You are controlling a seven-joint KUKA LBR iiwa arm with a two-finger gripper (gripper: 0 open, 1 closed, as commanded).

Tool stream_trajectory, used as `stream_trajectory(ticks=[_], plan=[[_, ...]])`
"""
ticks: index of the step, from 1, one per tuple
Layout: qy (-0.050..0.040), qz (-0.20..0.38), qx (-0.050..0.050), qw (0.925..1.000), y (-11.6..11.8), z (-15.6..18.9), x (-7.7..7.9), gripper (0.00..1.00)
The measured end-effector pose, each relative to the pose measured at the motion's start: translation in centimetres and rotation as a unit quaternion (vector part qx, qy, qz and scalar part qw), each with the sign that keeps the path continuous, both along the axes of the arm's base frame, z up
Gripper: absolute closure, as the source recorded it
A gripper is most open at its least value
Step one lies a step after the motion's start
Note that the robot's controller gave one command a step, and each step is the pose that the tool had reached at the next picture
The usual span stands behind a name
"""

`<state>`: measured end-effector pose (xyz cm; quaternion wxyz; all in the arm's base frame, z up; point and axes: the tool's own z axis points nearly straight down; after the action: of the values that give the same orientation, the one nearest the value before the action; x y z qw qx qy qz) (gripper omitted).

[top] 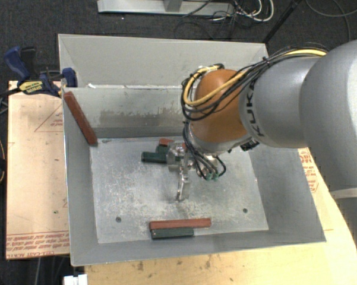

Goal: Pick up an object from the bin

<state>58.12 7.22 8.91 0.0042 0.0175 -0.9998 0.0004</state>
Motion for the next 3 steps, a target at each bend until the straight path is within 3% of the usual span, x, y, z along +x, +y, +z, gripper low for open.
stream_trajectory(ticks=[1, 2, 3], plan=[[-0.0085, -0.098, 0.003, 0.9951, 1.2, 1.5, 3.1, 0.00], [-0.0069, 0.063, 0.002, 0.9980, 4.7, -1.7, 6.1, 1.00], [-0.0068, 0.062, 0.003, 0.9980, 4.7, -1.7, 6.1, 1.00]])
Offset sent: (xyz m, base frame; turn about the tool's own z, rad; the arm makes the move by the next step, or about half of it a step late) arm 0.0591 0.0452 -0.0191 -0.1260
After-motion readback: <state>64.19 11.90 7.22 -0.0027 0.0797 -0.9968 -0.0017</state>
